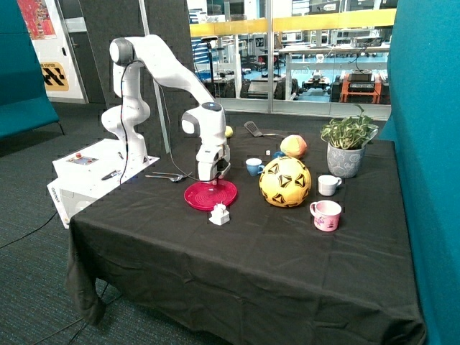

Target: Set the table

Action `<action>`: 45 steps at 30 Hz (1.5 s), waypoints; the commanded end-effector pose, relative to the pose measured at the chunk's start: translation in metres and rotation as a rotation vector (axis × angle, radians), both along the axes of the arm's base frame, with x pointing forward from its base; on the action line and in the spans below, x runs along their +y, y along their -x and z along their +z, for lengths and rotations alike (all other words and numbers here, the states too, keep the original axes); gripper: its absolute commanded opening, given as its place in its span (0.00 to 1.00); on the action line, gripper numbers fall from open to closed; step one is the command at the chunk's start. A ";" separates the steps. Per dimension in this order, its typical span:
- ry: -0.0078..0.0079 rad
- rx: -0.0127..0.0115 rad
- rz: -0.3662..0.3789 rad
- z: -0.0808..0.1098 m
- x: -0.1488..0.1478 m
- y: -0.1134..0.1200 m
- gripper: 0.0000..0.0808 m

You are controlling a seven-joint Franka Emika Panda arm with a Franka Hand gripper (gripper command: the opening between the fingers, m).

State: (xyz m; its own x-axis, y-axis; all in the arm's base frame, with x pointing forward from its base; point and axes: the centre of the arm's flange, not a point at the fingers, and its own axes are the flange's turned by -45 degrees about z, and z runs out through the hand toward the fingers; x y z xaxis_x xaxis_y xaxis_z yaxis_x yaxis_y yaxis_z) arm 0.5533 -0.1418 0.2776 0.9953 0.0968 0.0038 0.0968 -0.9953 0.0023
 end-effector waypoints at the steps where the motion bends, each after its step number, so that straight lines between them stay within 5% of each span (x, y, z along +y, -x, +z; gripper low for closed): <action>1: -0.0020 0.0040 0.002 0.001 0.000 -0.005 0.00; 25: -0.0020 0.0040 -0.010 0.001 -0.014 0.004 0.00; 45: -0.0019 0.0040 0.014 0.052 -0.008 -0.005 0.00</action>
State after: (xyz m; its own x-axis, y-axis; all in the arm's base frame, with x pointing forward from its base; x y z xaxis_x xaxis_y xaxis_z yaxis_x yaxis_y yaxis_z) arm 0.5533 -0.1542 0.3067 0.9949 0.1012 0.0050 0.1012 -0.9948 -0.0079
